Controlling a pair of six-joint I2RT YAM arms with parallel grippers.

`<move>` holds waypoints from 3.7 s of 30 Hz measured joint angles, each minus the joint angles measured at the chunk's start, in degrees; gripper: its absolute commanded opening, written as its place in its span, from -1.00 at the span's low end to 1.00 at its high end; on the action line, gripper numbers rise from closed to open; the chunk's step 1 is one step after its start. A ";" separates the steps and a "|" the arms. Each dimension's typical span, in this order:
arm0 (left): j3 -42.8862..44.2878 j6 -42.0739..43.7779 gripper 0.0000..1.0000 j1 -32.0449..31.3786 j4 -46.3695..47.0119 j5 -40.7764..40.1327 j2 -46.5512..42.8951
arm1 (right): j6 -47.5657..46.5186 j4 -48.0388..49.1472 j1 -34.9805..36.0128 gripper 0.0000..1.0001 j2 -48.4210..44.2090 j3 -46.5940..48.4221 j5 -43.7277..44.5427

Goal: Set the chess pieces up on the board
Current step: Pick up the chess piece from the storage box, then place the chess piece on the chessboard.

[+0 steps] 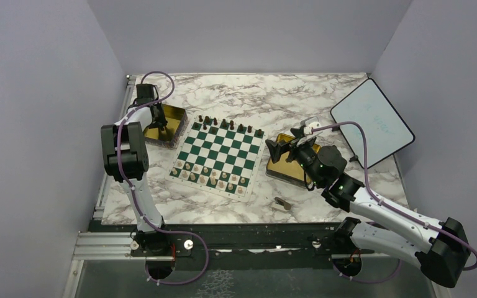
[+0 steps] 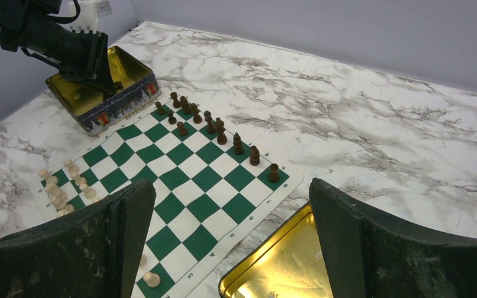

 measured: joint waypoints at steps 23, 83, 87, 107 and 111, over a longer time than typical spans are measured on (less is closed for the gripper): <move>0.15 -3.19 -0.71 -0.44 -4.50 2.16 -4.76 | 3.15 -4.57 0.00 1.00 0.31 2.16 0.04; -27.04 9.11 -0.78 -37.22 8.90 32.92 -41.75 | 48.04 -1.20 -19.61 -0.18 38.12 24.83 -68.85; -27.36 9.99 -0.78 -38.07 9.94 32.44 -41.75 | 48.00 -2.27 -19.61 -0.18 39.26 24.83 -68.91; -28.30 11.32 -0.80 -39.85 13.33 29.70 -42.42 | 47.58 -4.33 -19.37 -0.27 40.48 24.83 -68.94; -28.63 11.78 -0.80 -39.93 13.62 29.44 -42.47 | 47.56 -4.59 -18.86 -0.38 40.92 24.83 -68.94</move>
